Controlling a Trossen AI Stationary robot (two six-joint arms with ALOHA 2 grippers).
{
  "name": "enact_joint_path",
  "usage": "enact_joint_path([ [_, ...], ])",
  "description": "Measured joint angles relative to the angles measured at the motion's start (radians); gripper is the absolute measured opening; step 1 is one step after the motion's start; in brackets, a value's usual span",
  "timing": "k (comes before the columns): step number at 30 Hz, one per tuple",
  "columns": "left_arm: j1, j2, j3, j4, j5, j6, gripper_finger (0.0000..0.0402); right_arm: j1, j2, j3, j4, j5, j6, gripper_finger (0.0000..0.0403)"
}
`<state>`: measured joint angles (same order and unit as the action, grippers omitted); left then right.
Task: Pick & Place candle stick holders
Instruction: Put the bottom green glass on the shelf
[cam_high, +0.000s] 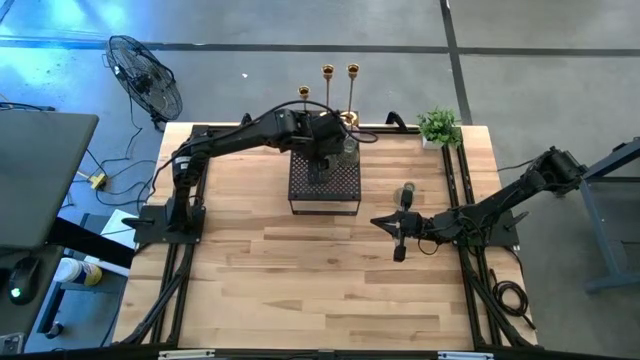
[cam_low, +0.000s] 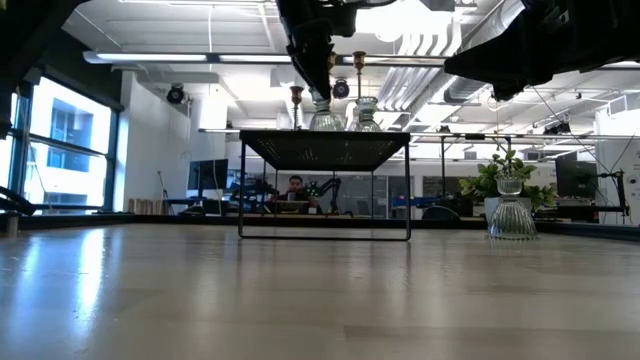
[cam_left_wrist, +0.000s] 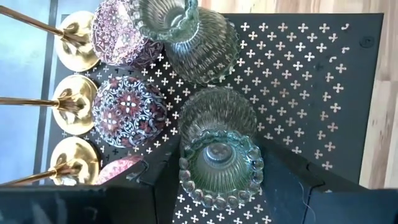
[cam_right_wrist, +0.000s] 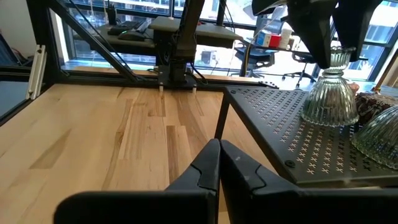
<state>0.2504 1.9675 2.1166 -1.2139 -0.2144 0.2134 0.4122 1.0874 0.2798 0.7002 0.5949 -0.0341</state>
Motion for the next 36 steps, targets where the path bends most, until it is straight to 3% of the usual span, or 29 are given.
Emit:
enact_joint_path([
  [6, 0.0, 0.0, -0.001, 0.008, 0.015, 0.0, 0.0181, 0.0, 0.0, 0.0, 0.0, 0.0, 0.0, 0.0001],
  [20, 0.0, 0.0, -0.001, 0.009, 0.013, 0.0, 0.0239, 0.0, 0.0, 0.0, 0.0, 0.0, 0.0, 0.0002],
  [26, -0.002, 0.0, 0.0, 0.009, -0.023, 0.035, 0.0245, 0.0, 0.0, 0.0, 0.0, 0.0, 0.0, 0.0002],
  [36, -0.009, 0.0, 0.174, -0.094, -0.006, 0.044, 0.0246, 0.0, 0.0, 0.0, 0.0, 0.0, 0.0, 0.0002],
])
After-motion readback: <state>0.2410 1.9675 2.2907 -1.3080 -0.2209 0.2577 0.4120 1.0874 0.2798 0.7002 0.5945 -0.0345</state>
